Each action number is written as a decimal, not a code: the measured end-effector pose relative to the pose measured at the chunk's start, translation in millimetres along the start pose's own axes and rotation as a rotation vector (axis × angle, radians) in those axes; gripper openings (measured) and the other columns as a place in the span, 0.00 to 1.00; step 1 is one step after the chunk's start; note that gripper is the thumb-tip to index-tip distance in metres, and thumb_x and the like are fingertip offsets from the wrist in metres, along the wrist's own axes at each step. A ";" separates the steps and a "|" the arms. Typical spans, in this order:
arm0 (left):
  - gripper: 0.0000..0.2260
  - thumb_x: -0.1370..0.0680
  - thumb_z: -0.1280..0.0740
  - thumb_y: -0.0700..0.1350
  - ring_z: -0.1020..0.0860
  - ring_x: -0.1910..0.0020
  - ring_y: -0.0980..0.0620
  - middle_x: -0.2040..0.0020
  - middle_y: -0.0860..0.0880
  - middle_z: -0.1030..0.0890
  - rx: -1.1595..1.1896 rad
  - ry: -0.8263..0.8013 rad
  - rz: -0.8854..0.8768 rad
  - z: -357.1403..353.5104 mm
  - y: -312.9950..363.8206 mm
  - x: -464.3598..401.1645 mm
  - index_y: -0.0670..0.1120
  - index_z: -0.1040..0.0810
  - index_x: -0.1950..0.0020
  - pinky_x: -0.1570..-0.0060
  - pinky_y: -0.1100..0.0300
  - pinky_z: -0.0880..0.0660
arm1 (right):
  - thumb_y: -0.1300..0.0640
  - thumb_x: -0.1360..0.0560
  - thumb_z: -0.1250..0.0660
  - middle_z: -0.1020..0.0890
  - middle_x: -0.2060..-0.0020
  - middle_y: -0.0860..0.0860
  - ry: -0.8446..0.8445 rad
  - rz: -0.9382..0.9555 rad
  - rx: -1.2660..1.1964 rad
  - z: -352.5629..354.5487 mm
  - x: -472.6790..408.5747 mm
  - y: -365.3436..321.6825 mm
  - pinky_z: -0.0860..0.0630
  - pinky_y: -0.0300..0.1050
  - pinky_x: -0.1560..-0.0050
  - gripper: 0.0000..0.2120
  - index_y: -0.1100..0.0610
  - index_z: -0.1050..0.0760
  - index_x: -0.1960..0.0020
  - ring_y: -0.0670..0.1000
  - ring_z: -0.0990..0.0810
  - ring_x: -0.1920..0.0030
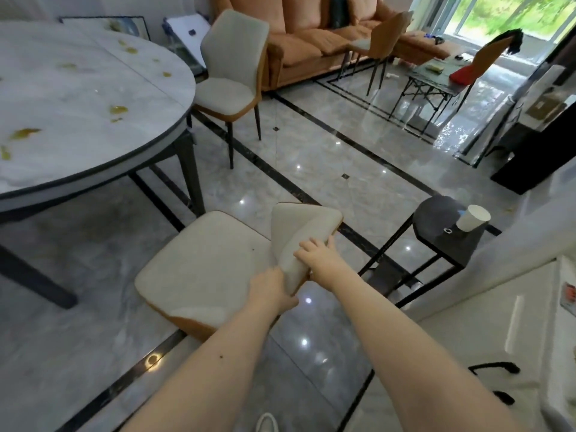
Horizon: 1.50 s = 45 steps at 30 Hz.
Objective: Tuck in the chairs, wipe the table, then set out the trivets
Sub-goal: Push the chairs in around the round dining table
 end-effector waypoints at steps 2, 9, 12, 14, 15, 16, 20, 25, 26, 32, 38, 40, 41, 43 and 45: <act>0.24 0.30 0.31 0.59 0.23 0.46 0.47 0.45 0.47 0.22 -0.008 -0.042 0.006 -0.1 -5.5 -7.1 0.46 0.28 0.40 0.51 0.57 0.28 | 0.59 0.25 0.34 0.34 0.33 0.54 -0.014 0.036 0.039 1.0 -9.6 -1.2 0.48 0.67 0.30 0.22 0.54 0.33 0.32 0.59 0.38 0.31; 0.26 0.31 0.32 0.61 0.24 0.44 0.45 0.43 0.46 0.23 -0.047 -0.058 -0.057 0.4 -18.8 -19.5 0.46 0.30 0.39 0.49 0.55 0.29 | 0.59 0.23 0.37 0.32 0.36 0.55 -0.080 0.111 0.174 3.4 -22.0 -6.1 0.43 0.68 0.34 0.20 0.55 0.35 0.32 0.60 0.37 0.33; 0.27 0.31 0.33 0.62 0.24 0.43 0.45 0.42 0.47 0.23 -0.015 -0.052 -0.067 10.6 -40.3 -22.4 0.47 0.30 0.38 0.48 0.54 0.29 | 0.59 0.24 0.36 0.31 0.38 0.54 -0.049 0.120 0.125 14.5 -33.6 -20.7 0.43 0.69 0.34 0.19 0.53 0.33 0.34 0.59 0.35 0.35; 0.26 0.30 0.34 0.61 0.24 0.44 0.45 0.42 0.47 0.22 0.024 -0.045 -0.073 22.6 -59.9 -23.6 0.48 0.30 0.38 0.49 0.54 0.29 | 0.61 0.24 0.37 0.32 0.38 0.53 -0.038 0.119 0.097 25.7 -43.6 -32.7 0.45 0.71 0.34 0.19 0.53 0.33 0.34 0.59 0.35 0.35; 0.26 0.30 0.34 0.61 0.24 0.44 0.45 0.42 0.47 0.22 0.038 -0.034 -0.069 30.2 -72.4 -23.7 0.48 0.31 0.37 0.49 0.54 0.28 | 0.62 0.24 0.37 0.33 0.37 0.54 -0.031 0.118 0.082 33.1 -49.4 -40.6 0.47 0.72 0.33 0.19 0.53 0.33 0.34 0.59 0.36 0.34; 0.26 0.29 0.35 0.61 0.24 0.44 0.45 0.42 0.47 0.23 0.052 -0.016 -0.061 39.9 -86.8 -23.4 0.48 0.31 0.37 0.48 0.54 0.28 | 0.63 0.24 0.37 0.34 0.35 0.54 -0.026 0.120 0.072 42.8 -57.4 -50.6 0.49 0.73 0.32 0.20 0.54 0.33 0.33 0.60 0.37 0.33; 0.23 0.27 0.37 0.60 0.24 0.45 0.45 0.43 0.46 0.22 0.084 0.047 -0.025 68.7 -133.8 -21.0 0.48 0.29 0.38 0.48 0.55 0.29 | 0.62 0.26 0.35 0.35 0.34 0.54 0.002 0.118 0.057 73.1 -83.8 -87.4 0.51 0.73 0.31 0.23 0.52 0.33 0.33 0.60 0.38 0.32; 0.20 0.27 0.36 0.60 0.23 0.48 0.46 0.47 0.47 0.21 0.078 0.124 0.048 95.2 -179.7 -24.7 0.48 0.26 0.43 0.50 0.55 0.29 | 0.61 0.24 0.37 0.35 0.35 0.54 0.040 0.116 0.033 92.3 -117.4 -121.7 0.52 0.74 0.32 0.19 0.51 0.31 0.34 0.61 0.36 0.34; 0.19 0.27 0.36 0.60 0.23 0.49 0.46 0.48 0.48 0.21 0.076 0.133 0.060 99.5 -186.2 -26.7 0.48 0.26 0.44 0.51 0.55 0.28 | 0.61 0.23 0.38 0.35 0.35 0.54 0.034 0.115 0.039 96.6 -124.1 -125.5 0.51 0.75 0.33 0.18 0.52 0.31 0.35 0.61 0.36 0.34; 0.17 0.26 0.37 0.60 0.23 0.50 0.46 0.49 0.48 0.21 0.040 0.194 0.108 124.6 -222.3 -36.4 0.49 0.25 0.46 0.53 0.56 0.28 | 0.62 0.25 0.36 0.38 0.32 0.55 0.057 0.137 0.064 113.0 -165.9 -149.0 0.52 0.77 0.33 0.20 0.52 0.32 0.34 0.62 0.40 0.31; 0.15 0.25 0.37 0.60 0.24 0.54 0.50 0.52 0.51 0.22 0.062 0.309 0.179 140.4 -252.4 -47.8 0.52 0.26 0.46 0.58 0.58 0.31 | 0.63 0.27 0.34 0.36 0.34 0.54 0.094 0.184 0.061 127.9 -206.6 -163.9 0.54 0.78 0.34 0.24 0.52 0.34 0.33 0.62 0.42 0.30; 0.15 0.25 0.37 0.60 0.24 0.54 0.50 0.52 0.50 0.21 0.073 0.323 0.218 144.3 -256.2 -55.6 0.52 0.26 0.46 0.58 0.58 0.31 | 0.65 0.26 0.36 0.37 0.33 0.55 0.096 0.197 0.054 132.0 -219.3 -163.9 0.56 0.79 0.34 0.23 0.52 0.35 0.33 0.63 0.44 0.28; 0.15 0.25 0.37 0.61 0.23 0.53 0.49 0.51 0.50 0.21 0.069 0.324 0.228 145.2 -257.1 -58.4 0.52 0.26 0.46 0.58 0.58 0.30 | 0.66 0.26 0.36 0.37 0.32 0.55 0.088 0.194 0.049 133.1 -223.4 -163.5 0.57 0.79 0.34 0.24 0.52 0.35 0.33 0.63 0.45 0.28; 0.16 0.25 0.38 0.60 0.23 0.51 0.49 0.49 0.49 0.21 0.070 0.322 0.251 146.0 -256.8 -66.5 0.51 0.26 0.45 0.56 0.57 0.30 | 0.67 0.27 0.35 0.38 0.32 0.56 0.070 0.197 0.053 133.9 -234.4 -159.9 0.57 0.79 0.35 0.25 0.52 0.34 0.33 0.64 0.46 0.27; 0.16 0.24 0.37 0.60 0.23 0.48 0.48 0.47 0.49 0.21 0.070 0.293 0.262 143.6 -254.9 -75.6 0.51 0.26 0.43 0.55 0.57 0.30 | 0.66 0.28 0.34 0.39 0.31 0.56 0.049 0.206 0.066 130.4 -244.2 -155.8 0.58 0.79 0.35 0.27 0.52 0.35 0.32 0.64 0.47 0.27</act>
Point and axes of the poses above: each hand's wrist, its own x-axis away from the middle knuckle, its own z-axis out of the back of the hand, y = z × x, the point moved 4 cm from there along -x, towards the middle knuckle
